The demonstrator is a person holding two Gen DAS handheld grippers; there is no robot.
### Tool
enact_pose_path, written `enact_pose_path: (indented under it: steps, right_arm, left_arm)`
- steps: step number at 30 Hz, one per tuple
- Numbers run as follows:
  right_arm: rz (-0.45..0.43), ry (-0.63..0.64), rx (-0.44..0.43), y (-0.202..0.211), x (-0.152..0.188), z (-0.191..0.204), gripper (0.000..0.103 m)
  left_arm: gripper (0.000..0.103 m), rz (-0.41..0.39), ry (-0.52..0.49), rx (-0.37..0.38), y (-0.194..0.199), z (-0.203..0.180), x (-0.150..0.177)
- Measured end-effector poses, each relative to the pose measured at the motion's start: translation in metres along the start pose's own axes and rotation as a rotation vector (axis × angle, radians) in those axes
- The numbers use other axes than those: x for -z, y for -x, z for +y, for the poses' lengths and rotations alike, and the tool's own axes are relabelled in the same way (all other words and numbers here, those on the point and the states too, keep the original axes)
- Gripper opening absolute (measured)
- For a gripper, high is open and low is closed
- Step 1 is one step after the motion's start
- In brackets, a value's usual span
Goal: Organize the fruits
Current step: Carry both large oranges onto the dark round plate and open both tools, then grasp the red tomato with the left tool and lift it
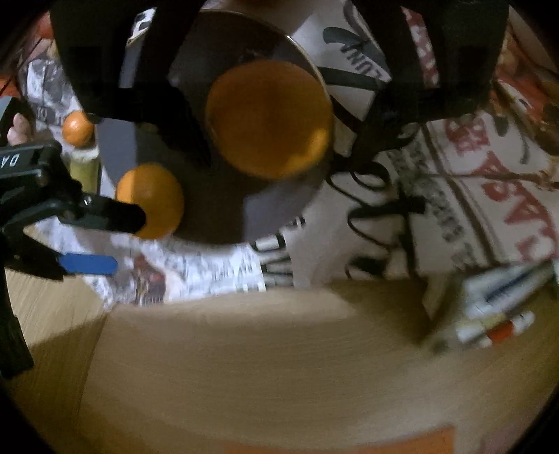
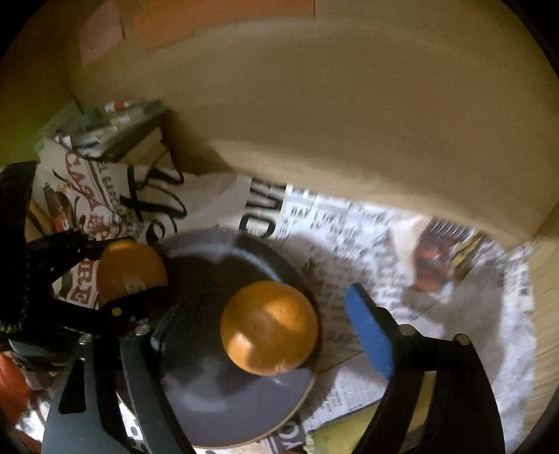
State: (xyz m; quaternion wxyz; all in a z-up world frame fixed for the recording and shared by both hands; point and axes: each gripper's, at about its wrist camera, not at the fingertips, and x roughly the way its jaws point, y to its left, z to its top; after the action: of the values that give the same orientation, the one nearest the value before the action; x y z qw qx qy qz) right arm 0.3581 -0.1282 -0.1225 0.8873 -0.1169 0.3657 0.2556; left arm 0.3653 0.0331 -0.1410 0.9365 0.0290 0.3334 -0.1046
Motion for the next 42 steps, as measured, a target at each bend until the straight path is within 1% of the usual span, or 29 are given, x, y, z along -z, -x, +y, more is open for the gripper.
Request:
enact_pose_path:
  steps: [1, 3, 6, 11, 16, 20, 25, 30, 33, 36, 42]
  right_arm:
    - [-0.013, 0.006, 0.008, 0.005, -0.001, 0.0, 0.082]
    - [-0.04, 0.006, 0.023, 0.017, -0.001, -0.001, 0.082]
    - [-0.075, -0.008, 0.044, 0.032, 0.001, -0.005, 0.083]
    - [-0.11, -0.046, 0.076, 0.054, 0.011, -0.013, 0.083]
    - [-0.127, -0.081, 0.088, 0.075, 0.028, -0.017, 0.083]
    - [-0.141, -0.089, 0.082, 0.091, 0.045, -0.01, 0.083]
    - [-0.149, -0.071, 0.057, 0.103, 0.064, 0.005, 0.083]
    - [-0.135, -0.03, 0.05, 0.104, 0.088, 0.026, 0.083]
    - [-0.122, -0.012, 0.029, 0.103, 0.104, 0.037, 0.083]
    - [-0.116, -0.005, 0.016, 0.104, 0.118, 0.044, 0.083]
    - [-0.111, -0.008, -0.014, 0.111, 0.137, 0.049, 0.083]
  left_arm:
    - [0.095, -0.026, 0.002, -0.007, 0.006, 0.001, -0.001]
    - [0.096, -0.065, 0.003, -0.019, 0.019, 0.002, -0.002]
    - [0.096, -0.086, 0.01, -0.019, 0.033, 0.003, -0.002]
    - [0.096, -0.105, 0.008, -0.046, 0.058, 0.001, 0.005]
    - [0.096, -0.111, -0.001, -0.04, 0.08, -0.003, 0.018]
    - [0.096, -0.116, -0.011, -0.041, 0.098, -0.01, 0.034]
    - [0.096, -0.113, -0.012, -0.043, 0.114, -0.017, 0.058]
    - [0.096, -0.098, 0.005, -0.034, 0.125, -0.027, 0.085]
    - [0.096, -0.083, 0.008, -0.036, 0.127, -0.035, 0.102]
    - [0.096, -0.059, 0.016, -0.022, 0.126, -0.043, 0.117]
    - [0.096, -0.016, 0.028, 0.009, 0.124, -0.058, 0.141]
